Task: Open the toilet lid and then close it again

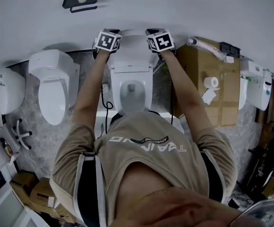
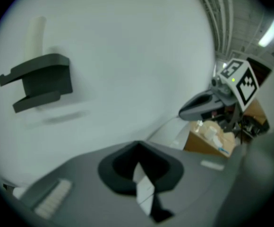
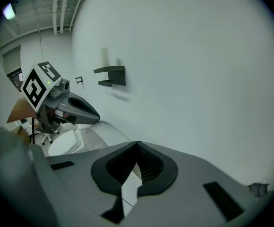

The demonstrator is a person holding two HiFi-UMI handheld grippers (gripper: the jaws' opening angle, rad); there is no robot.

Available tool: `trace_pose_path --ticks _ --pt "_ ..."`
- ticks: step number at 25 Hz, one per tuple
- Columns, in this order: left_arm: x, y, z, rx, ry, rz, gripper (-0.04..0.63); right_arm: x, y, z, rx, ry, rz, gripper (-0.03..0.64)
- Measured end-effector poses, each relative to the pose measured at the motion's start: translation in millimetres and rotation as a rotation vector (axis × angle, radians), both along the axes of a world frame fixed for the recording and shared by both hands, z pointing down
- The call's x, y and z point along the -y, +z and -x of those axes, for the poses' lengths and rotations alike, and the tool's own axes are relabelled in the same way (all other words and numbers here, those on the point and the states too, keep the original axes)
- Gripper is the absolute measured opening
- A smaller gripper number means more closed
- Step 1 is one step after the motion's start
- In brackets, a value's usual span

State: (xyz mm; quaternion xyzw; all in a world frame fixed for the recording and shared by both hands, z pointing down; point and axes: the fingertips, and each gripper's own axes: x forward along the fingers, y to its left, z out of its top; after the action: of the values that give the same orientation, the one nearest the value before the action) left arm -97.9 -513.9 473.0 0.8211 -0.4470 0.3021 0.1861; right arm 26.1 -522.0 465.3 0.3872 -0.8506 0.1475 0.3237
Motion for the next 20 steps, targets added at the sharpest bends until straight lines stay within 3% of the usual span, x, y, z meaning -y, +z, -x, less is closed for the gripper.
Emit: trace_pose_path --ticks 9,13,20 --pt "15 5 4 0.028 -0.012 -0.013 0.000 16 5 1 -0.021 0.005 0.012 0.011" --pt "18 4 3 0.005 -0.014 -0.008 0.000 23 5 -3 -0.032 0.015 0.014 0.011" --pt "18 3 4 0.015 0.000 -0.009 0.000 35 -2 6 -0.079 -0.022 -0.027 0.011"
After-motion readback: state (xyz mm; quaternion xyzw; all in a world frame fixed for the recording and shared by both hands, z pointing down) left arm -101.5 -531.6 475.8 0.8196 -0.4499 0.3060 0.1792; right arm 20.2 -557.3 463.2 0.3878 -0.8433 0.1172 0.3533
